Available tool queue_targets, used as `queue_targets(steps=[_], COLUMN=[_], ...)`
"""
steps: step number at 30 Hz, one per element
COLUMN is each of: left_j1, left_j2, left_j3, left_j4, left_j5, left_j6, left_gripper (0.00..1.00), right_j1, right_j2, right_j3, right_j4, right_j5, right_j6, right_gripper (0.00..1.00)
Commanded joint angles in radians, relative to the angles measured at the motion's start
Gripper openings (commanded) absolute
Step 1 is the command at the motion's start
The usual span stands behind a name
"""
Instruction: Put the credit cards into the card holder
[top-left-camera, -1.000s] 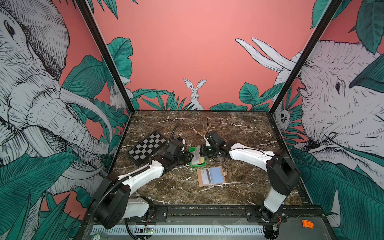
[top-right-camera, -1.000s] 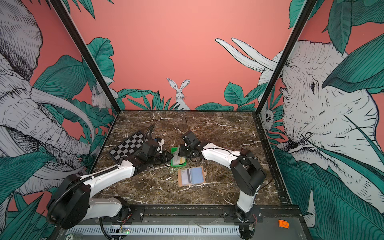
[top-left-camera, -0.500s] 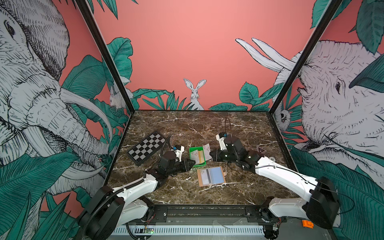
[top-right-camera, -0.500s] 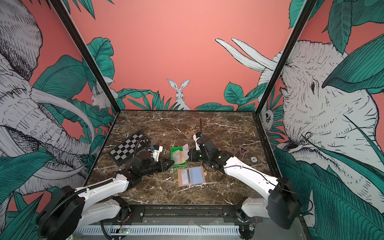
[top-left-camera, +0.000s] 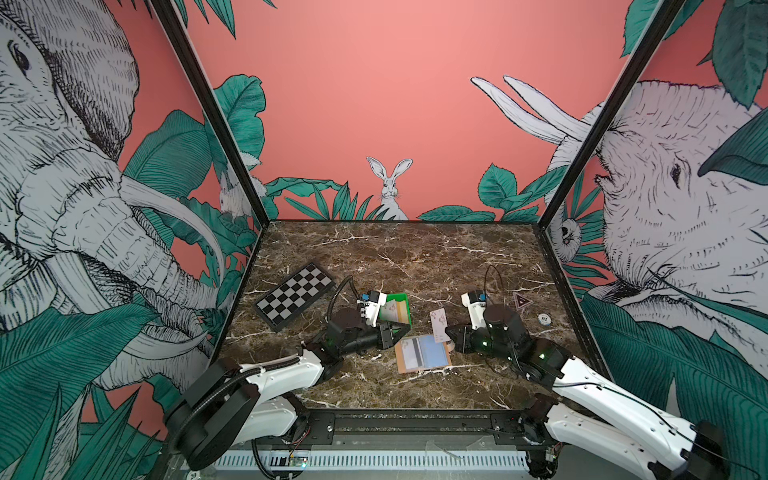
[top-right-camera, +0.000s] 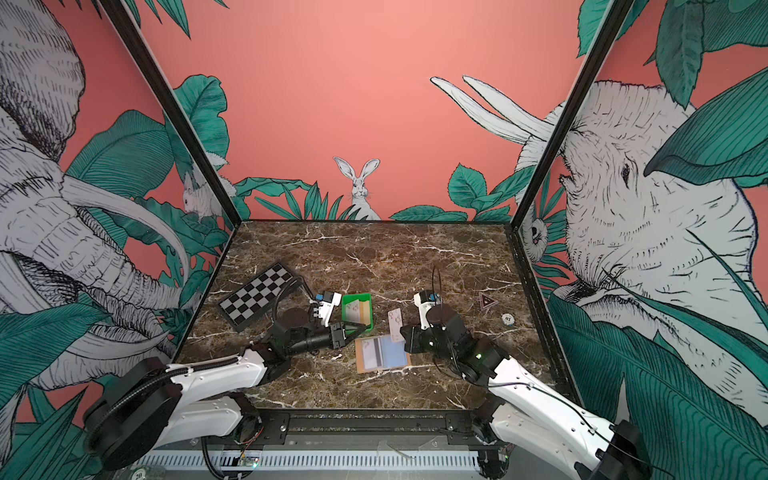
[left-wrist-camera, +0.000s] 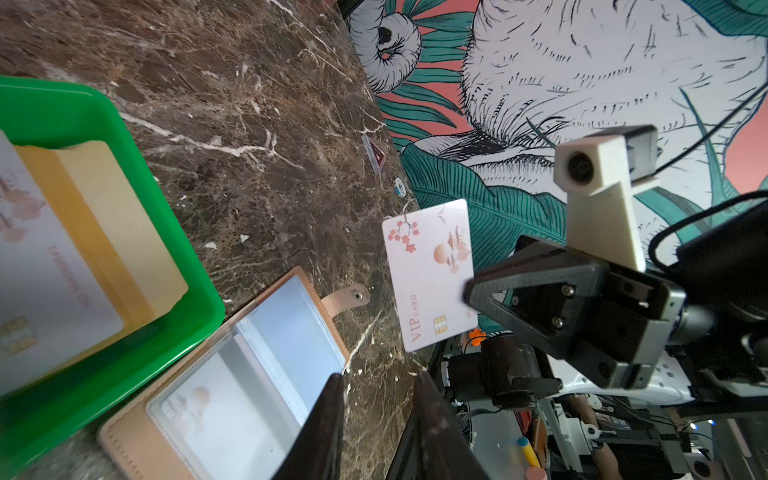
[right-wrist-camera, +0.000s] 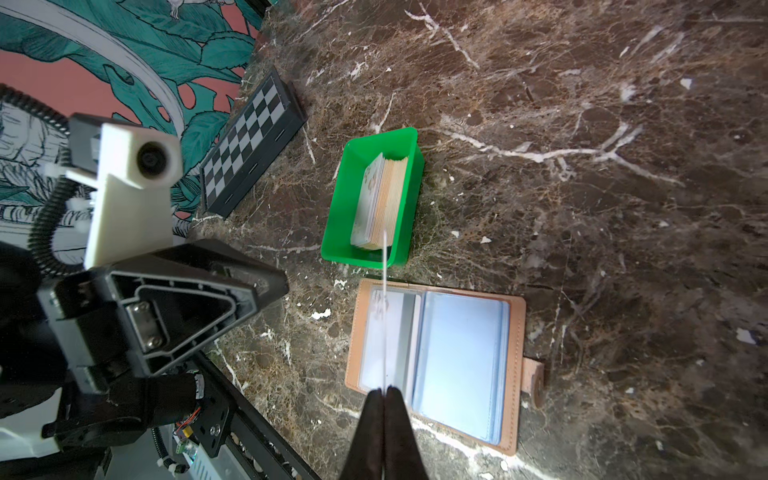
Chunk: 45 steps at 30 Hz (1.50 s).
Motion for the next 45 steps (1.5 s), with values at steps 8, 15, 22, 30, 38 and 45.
queue_targets(steps=[8, 15, 22, 30, 38, 45], left_j1=[-0.039, -0.038, -0.039, -0.039, -0.039, -0.039], left_j2=[0.146, 0.187, 0.179, 0.206, 0.232, 0.253], left_j3=[0.047, 0.058, 0.053, 0.082, 0.09, 0.085], left_j4=[0.285, 0.388, 0.408, 0.461, 0.479, 0.532], left_j5=[0.074, 0.14, 0.153, 0.201, 0.246, 0.256], left_j6=[-0.07, -0.099, -0.109, -0.147, -0.159, -0.192], left_gripper=[0.32, 0.32, 0.32, 0.31, 0.28, 0.23], right_j1=[-0.016, -0.045, -0.064, -0.087, -0.105, -0.11], right_j2=[-0.182, -0.227, -0.249, -0.238, -0.208, -0.182], right_j3=[-0.087, -0.125, -0.151, -0.184, -0.196, -0.2], right_j4=[-0.001, 0.102, 0.199, 0.309, 0.384, 0.392], right_j5=[-0.053, -0.182, -0.255, -0.336, -0.345, -0.344], right_j6=[0.06, 0.122, 0.181, 0.24, 0.274, 0.27], right_gripper=[0.0, 0.0, 0.0, 0.0, 0.0, 0.0])
